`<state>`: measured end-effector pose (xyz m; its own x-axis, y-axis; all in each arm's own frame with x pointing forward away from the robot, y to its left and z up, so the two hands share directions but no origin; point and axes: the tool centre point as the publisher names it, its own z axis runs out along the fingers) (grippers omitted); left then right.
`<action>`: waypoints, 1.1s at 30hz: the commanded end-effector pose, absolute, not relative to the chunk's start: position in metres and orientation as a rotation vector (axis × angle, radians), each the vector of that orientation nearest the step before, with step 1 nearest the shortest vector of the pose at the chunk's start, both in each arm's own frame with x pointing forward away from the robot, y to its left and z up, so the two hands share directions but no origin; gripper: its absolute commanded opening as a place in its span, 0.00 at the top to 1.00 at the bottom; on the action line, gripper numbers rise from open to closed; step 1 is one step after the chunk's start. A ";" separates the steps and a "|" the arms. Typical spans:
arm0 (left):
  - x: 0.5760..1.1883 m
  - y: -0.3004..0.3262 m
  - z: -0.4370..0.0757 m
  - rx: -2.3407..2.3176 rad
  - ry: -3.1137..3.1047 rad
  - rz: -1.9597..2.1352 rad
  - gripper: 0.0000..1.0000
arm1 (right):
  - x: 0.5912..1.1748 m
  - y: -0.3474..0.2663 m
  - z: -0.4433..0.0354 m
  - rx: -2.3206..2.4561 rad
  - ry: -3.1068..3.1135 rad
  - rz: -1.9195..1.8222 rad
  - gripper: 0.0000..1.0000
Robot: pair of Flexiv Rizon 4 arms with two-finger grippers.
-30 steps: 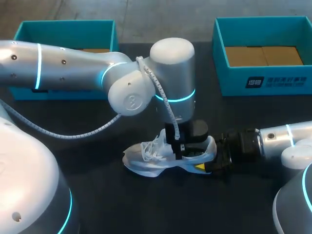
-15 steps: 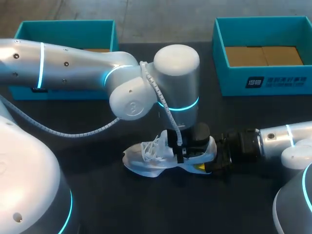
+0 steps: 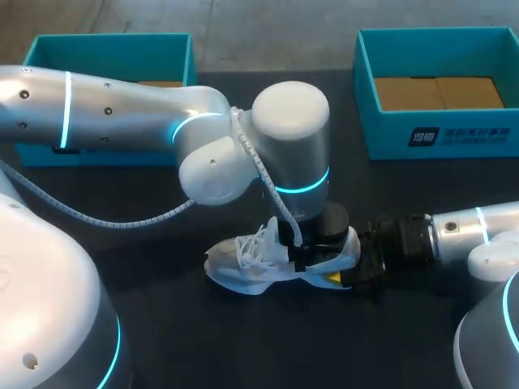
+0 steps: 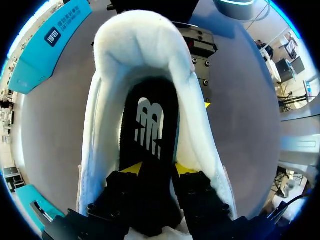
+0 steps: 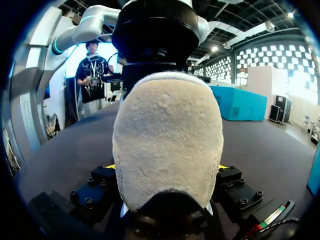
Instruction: Take the shoe out of the shoebox, open the shoe tongue, remove and reinsert the insole, then place the shoe into the shoebox
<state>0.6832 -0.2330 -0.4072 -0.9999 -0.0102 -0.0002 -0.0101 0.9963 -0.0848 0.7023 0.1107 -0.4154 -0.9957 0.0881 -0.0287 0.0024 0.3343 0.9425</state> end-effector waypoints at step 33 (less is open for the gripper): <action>0.720 -0.224 -0.390 -0.187 3.097 -0.286 1.00 | 0.702 0.112 -0.415 0.088 2.507 1.765 1.00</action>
<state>0.7128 -0.2375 -0.4003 -0.9889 -0.1350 -0.0622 -0.1264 0.9840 -0.1258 0.7050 0.1093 -0.4150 -0.9955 0.0903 -0.0280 0.0038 0.3341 0.9425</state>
